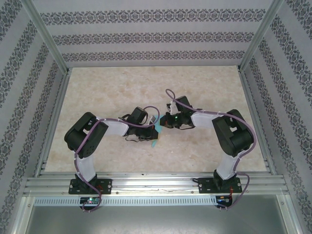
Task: Fold a paper plane with a square sheet of paper (pick it up from the middle)
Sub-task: Fold the wing for the fifth time at the center of the table.
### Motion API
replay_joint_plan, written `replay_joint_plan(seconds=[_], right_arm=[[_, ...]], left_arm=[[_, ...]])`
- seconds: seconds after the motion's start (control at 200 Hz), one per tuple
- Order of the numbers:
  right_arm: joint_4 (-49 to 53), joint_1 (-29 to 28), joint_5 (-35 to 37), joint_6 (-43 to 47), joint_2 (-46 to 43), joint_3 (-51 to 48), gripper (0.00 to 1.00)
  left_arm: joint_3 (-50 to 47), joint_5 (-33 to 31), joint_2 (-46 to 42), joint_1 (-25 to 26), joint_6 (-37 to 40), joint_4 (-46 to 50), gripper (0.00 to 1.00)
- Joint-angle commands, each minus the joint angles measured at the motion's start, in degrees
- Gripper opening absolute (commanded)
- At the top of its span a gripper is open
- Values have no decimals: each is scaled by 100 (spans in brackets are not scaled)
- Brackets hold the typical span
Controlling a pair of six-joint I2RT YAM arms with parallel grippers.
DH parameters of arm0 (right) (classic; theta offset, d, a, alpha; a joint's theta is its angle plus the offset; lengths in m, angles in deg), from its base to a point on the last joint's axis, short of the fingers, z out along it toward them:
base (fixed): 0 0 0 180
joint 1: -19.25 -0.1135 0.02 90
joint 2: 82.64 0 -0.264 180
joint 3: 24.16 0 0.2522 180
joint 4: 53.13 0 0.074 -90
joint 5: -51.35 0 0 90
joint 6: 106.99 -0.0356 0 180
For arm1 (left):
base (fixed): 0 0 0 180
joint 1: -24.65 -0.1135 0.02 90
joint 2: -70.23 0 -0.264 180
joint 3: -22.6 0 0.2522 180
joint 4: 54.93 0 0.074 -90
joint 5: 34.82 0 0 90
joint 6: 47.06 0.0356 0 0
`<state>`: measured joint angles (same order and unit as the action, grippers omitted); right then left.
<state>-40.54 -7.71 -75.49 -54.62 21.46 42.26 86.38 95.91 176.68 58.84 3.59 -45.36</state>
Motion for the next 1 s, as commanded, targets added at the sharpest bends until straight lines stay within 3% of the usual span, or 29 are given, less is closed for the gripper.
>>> replay_joint_plan(seconds=[0.0,0.29,0.555,0.649,0.994], right_arm=[[183,-157,37,238,316,272,5],[280,375,445,98,944,646,5],[471,781,805,-90,1073,899,6],[300,919,546,-234,1124,919,7],[80,823,411,-248,-412,376,10]], left_arm=[[-268,-167,68,97,292,897,0],[-151,-430,1,96,747,1531,0],[-237,-436,-18,96,680,1399,0],[-277,-407,-11,98,623,1280,0],[-212,-339,59,97,661,1197,0]])
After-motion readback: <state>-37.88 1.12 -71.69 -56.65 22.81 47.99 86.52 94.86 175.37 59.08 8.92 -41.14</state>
